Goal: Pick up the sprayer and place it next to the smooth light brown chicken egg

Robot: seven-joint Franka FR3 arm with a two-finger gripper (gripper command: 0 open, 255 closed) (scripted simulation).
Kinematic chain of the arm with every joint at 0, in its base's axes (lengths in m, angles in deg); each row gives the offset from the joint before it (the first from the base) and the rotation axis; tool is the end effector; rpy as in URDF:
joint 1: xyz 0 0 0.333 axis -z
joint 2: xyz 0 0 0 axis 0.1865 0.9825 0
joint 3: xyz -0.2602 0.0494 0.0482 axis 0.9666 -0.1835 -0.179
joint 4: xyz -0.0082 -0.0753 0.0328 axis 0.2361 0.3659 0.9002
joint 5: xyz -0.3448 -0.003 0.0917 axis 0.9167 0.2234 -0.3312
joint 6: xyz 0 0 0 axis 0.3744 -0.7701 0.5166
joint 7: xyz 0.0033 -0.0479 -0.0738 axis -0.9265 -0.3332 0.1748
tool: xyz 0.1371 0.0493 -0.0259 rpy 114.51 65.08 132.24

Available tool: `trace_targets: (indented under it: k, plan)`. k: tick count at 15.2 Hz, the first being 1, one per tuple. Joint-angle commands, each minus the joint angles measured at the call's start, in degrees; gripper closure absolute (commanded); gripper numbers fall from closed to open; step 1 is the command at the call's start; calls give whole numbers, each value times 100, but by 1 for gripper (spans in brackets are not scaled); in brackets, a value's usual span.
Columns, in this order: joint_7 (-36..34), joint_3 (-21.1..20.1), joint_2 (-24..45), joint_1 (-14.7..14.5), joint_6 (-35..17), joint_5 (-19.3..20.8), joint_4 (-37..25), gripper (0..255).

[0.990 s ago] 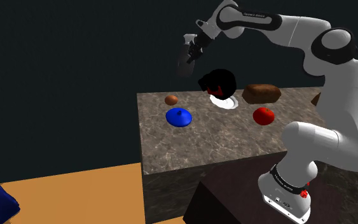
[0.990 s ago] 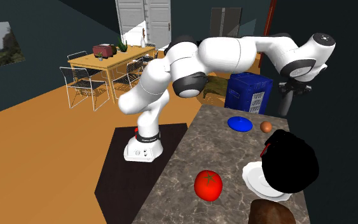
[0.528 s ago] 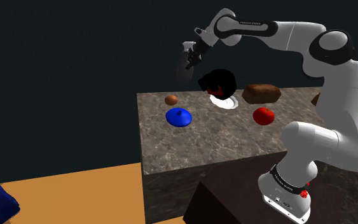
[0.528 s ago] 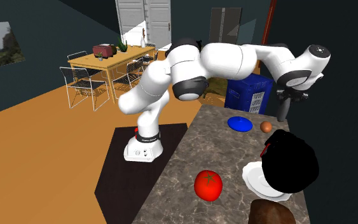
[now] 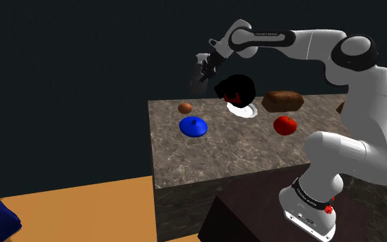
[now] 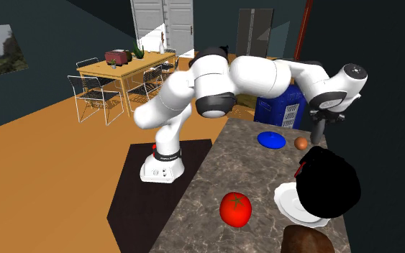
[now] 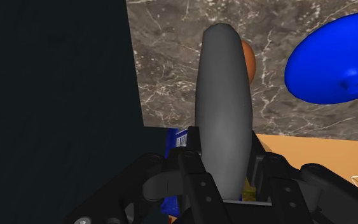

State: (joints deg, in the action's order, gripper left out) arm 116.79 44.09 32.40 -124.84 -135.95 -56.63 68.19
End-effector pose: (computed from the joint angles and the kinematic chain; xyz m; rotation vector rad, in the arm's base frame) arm 0.6335 -0.0870 0.3410 -2.3899 -1.4331 -0.6625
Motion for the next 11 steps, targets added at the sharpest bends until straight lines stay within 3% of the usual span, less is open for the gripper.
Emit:
trace_targets:
  k: [1, 11]
  plan:
    - [21, 65, -62, -20, -111, 45, 62, 255]
    - [95, 398, -370, -152, -623, 267, 317, 255]
